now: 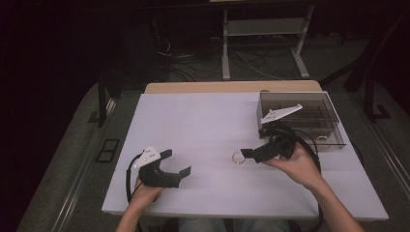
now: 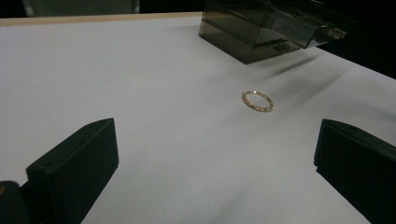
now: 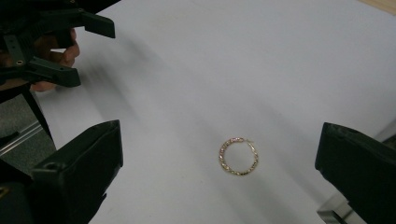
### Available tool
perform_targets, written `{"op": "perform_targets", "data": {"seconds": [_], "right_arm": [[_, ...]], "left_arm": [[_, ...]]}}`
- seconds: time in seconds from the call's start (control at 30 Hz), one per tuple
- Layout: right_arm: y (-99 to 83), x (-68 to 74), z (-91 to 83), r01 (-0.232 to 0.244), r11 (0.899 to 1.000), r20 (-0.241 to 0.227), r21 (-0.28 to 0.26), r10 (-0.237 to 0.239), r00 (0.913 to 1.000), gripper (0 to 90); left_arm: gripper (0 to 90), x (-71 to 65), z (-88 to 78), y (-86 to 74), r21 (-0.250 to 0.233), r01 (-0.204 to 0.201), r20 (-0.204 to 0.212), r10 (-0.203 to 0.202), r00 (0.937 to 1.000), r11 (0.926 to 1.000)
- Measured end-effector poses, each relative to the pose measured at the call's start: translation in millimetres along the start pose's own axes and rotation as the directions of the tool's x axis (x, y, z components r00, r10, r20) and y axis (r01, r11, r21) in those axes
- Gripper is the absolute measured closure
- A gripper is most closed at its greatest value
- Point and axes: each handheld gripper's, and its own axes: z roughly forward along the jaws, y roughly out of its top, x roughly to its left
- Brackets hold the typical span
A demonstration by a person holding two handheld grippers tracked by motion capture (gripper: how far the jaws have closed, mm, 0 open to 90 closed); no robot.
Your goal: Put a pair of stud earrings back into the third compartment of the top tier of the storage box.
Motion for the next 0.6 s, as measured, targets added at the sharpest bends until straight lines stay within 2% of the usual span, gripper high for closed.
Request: {"op": "perform_targets", "data": {"seconds": [0.6], "right_arm": [[5.0,9.3,24.7,0.028,0.999,-0.034,0.038,-0.027,0.9991,0.3]], "left_arm": [[0.0,1.1,-0.8,0.3,-0.003,-0.003,0.0,0.003,1.0,1.0]]}}
